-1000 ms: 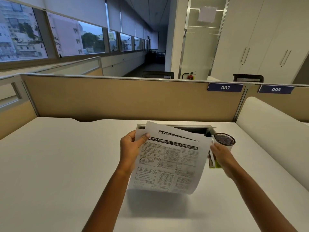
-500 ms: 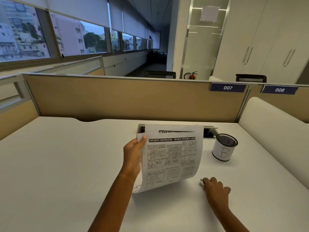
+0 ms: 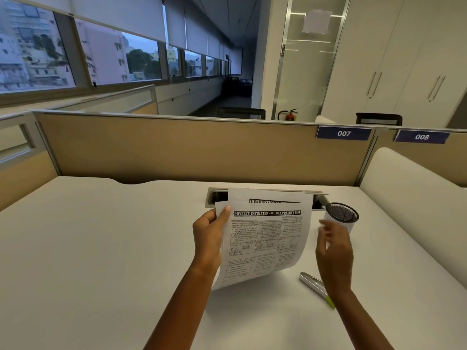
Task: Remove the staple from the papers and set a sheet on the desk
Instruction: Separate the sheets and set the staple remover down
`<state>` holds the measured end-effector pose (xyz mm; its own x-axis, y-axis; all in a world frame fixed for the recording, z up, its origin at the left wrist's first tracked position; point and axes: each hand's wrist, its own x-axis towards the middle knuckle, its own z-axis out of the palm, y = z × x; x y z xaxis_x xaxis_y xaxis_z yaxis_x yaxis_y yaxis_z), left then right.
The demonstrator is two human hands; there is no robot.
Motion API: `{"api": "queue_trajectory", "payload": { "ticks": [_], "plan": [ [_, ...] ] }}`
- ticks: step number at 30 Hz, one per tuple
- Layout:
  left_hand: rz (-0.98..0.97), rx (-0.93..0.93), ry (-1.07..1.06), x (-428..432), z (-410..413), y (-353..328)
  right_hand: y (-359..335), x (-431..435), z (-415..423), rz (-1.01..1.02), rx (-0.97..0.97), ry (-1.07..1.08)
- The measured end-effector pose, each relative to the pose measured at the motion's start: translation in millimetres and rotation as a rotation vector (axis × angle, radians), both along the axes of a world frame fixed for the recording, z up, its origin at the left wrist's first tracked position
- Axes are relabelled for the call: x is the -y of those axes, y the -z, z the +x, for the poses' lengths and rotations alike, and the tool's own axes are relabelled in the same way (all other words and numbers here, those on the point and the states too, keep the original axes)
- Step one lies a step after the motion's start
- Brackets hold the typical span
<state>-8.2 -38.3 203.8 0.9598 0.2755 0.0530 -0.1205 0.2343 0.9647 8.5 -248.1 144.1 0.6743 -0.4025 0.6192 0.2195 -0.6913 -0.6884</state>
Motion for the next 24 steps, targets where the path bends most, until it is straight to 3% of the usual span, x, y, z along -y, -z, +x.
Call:
{"api": "queue_trajectory", "payload": {
  "ticks": [3,8,12,24],
  "plan": [
    [0.075,0.033,-0.041,4.1,-1.0,-1.8,-47.7,-29.8,-9.8,-0.151,0.248,-0.204],
    [0.137,0.095,-0.078,10.0,-5.6,-12.6,-76.8,-69.5,-15.4,-0.501,0.306,-0.435],
    [0.183,0.124,-0.060,12.2,-9.8,-19.7,-82.7,-79.9,-12.3,-0.712,0.288,-0.468],
    [0.220,0.067,-0.012,11.9,-12.8,-25.4,-86.5,-83.9,-9.8,-0.957,0.300,-0.398]
  ]
}}
